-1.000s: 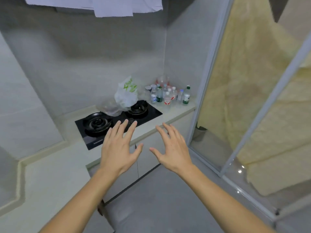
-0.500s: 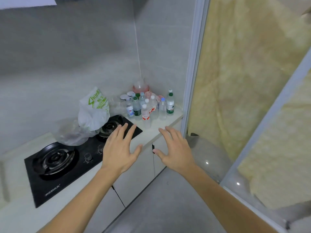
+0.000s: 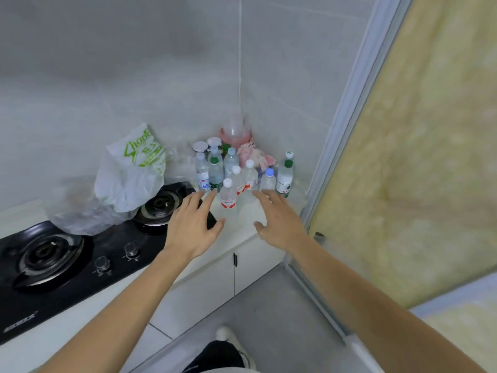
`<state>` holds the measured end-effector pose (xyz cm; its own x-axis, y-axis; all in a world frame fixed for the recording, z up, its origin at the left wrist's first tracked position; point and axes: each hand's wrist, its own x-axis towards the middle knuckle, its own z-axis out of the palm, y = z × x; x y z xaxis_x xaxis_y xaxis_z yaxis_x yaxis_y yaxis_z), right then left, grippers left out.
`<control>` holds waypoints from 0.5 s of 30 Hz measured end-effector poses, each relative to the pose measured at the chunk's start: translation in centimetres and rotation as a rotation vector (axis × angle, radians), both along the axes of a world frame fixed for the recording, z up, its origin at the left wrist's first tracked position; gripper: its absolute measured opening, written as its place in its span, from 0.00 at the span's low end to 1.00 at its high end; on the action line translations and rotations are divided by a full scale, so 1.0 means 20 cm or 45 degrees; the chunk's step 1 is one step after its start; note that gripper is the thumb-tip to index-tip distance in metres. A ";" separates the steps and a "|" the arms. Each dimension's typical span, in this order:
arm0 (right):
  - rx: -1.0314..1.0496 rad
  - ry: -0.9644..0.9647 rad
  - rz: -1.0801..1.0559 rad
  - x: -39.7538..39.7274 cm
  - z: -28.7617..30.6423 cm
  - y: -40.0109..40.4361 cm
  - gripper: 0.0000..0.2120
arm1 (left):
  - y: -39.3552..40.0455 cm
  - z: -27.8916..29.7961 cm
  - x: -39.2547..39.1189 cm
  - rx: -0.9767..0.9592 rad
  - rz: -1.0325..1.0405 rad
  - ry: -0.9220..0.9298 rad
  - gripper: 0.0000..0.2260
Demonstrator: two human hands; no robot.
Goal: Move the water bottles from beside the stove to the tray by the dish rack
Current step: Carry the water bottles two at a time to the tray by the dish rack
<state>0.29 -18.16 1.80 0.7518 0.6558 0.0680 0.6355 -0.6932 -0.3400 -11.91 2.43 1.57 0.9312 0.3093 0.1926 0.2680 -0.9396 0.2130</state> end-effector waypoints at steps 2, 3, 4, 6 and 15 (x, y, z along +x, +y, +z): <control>-0.038 -0.009 0.024 0.21 -0.04 0.10 0.38 | 0.08 -0.07 0.16 -0.054 0.019 0.008 0.33; -0.058 -0.013 0.035 0.31 -0.05 0.16 0.38 | 0.12 -0.10 0.25 -0.079 0.026 0.017 0.34; -0.077 -0.018 0.044 0.40 -0.07 0.21 0.38 | 0.16 -0.12 0.33 -0.103 0.031 0.035 0.33; -0.118 -0.019 0.056 0.57 -0.10 0.31 0.38 | 0.21 -0.17 0.49 -0.162 0.029 0.075 0.32; -0.236 -0.086 0.255 1.08 -0.26 0.66 0.38 | 0.34 -0.44 0.93 -0.676 0.128 0.228 0.38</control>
<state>21.96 -5.02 -3.34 0.6039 0.7967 -0.0216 0.7829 -0.5981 -0.1715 6.70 9.21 -7.32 0.8961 0.4093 -0.1716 0.4259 -0.6841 0.5922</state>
